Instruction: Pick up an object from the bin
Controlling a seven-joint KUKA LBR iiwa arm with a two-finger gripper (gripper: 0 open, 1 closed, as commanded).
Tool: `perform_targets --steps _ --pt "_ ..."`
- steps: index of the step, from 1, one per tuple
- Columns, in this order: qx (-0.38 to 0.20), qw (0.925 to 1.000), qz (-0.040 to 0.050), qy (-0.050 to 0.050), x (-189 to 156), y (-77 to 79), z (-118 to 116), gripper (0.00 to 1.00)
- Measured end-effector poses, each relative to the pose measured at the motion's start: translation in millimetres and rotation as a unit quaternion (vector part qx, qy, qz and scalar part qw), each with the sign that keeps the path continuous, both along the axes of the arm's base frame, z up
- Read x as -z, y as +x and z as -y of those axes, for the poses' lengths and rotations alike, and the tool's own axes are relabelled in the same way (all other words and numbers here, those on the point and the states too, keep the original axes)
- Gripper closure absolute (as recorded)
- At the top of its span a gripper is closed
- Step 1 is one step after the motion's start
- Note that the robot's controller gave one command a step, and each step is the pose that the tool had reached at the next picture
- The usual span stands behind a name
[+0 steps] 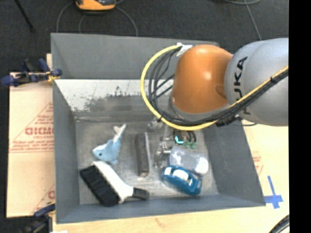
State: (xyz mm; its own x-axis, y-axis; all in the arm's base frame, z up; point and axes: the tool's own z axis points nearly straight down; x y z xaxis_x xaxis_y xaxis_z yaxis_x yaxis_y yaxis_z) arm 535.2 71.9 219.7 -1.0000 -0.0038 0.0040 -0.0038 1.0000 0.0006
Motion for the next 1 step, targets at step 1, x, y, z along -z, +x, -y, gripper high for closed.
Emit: perform_targets --steps 1 --pt "0.001 1.0000 0.0038 0.000 -3.7 1.6 0.3 0.00"
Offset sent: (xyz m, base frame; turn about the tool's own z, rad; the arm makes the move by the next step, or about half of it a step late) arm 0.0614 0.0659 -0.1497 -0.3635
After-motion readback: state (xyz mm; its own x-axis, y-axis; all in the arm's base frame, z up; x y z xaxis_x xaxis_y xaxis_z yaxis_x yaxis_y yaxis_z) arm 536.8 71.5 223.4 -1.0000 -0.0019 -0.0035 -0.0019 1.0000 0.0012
